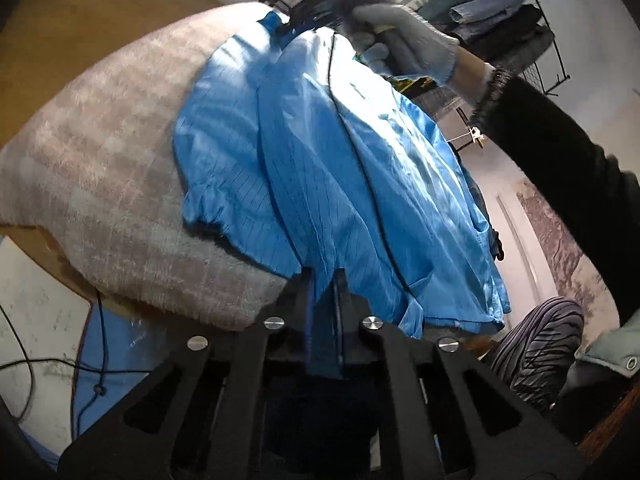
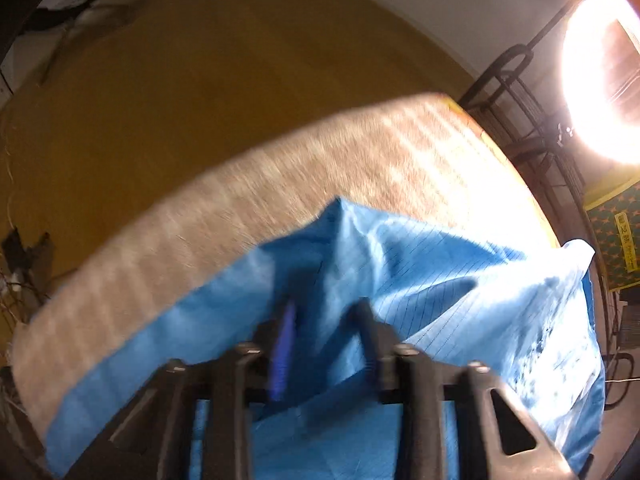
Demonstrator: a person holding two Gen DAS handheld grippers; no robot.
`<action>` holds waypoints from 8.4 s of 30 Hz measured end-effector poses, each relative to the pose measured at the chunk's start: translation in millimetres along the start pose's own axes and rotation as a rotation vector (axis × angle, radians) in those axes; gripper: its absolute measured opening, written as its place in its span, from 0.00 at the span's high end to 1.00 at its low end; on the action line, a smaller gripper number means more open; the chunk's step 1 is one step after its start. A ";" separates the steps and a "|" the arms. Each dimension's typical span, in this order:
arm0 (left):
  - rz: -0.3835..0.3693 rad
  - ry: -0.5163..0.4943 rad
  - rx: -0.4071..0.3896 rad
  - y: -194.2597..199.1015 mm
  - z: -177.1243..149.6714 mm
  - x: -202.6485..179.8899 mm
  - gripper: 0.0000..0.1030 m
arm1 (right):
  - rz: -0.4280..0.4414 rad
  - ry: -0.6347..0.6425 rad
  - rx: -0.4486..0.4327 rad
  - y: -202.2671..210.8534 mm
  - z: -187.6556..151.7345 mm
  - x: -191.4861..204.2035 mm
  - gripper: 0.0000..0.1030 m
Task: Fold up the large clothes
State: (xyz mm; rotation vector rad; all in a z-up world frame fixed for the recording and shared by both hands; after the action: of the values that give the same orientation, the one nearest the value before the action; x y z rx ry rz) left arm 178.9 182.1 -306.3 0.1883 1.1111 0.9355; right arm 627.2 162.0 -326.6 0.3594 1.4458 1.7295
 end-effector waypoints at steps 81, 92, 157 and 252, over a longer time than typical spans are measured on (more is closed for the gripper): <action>0.147 0.119 -0.146 16.9 47.6 49.2 0.55 | 0.302 -0.233 -0.311 122.2 -14.9 -9.6 0.38; 0.149 0.087 -0.059 -9.5 40.6 45.0 0.80 | 0.171 -0.206 -0.114 59.3 22.9 53.1 0.40; 0.226 -0.647 0.341 -74.1 -11.3 -191.3 0.94 | 0.445 -0.864 -0.371 77.8 -193.8 -208.7 0.93; 0.034 -0.457 0.273 -153.0 -70.8 -301.5 0.79 | -0.046 -1.385 -0.049 207.6 -803.8 -308.2 0.23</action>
State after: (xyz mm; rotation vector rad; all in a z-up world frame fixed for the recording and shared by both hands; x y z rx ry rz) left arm 167.7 -152.2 -220.2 0.6150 0.8058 0.7185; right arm 187.1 -605.5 -287.9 1.1741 0.3656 0.9841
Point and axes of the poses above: each gripper's, at about its wrist camera, not at the fingertips, and y roughly against the way its jaws point, x to its left, z to its top, the point moved 6 cm from there along -y, roughly the way its jaws point, and after that the axes turned 2 degrees about -x, right-handed, at the moved point
